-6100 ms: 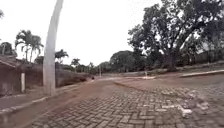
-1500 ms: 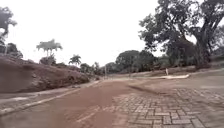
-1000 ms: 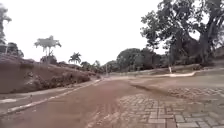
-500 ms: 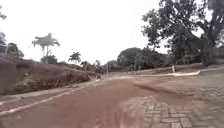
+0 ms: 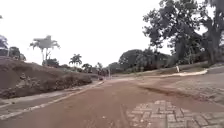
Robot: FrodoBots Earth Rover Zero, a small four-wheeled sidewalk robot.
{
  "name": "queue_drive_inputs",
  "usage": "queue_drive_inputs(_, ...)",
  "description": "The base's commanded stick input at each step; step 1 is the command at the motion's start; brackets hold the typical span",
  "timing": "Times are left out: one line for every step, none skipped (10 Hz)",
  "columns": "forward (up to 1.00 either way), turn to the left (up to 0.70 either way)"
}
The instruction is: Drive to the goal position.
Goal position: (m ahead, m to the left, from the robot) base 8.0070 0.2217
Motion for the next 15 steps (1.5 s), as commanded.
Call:
queue_drive_inputs(0.85,-0.14)
queue_drive_inputs(0.85,-0.27)
queue_drive_inputs(0.85,0.00)
queue_drive_inputs(0.85,0.00)
queue_drive_inputs(0.85,0.00)
queue_drive_inputs(0.85,0.00)
queue_drive_inputs(0.85,0.00)
queue_drive_inputs(0.85,0.00)
queue_drive_inputs(0.85,0.00)
queue_drive_inputs(0.85,0.00)
queue_drive_inputs(0.85,0.00)
queue_drive_inputs(0.85,0.00)
queue_drive_inputs(0.85,0.00)
queue_drive_inputs(0.85,0.00)
queue_drive_inputs(0.85,0.00)
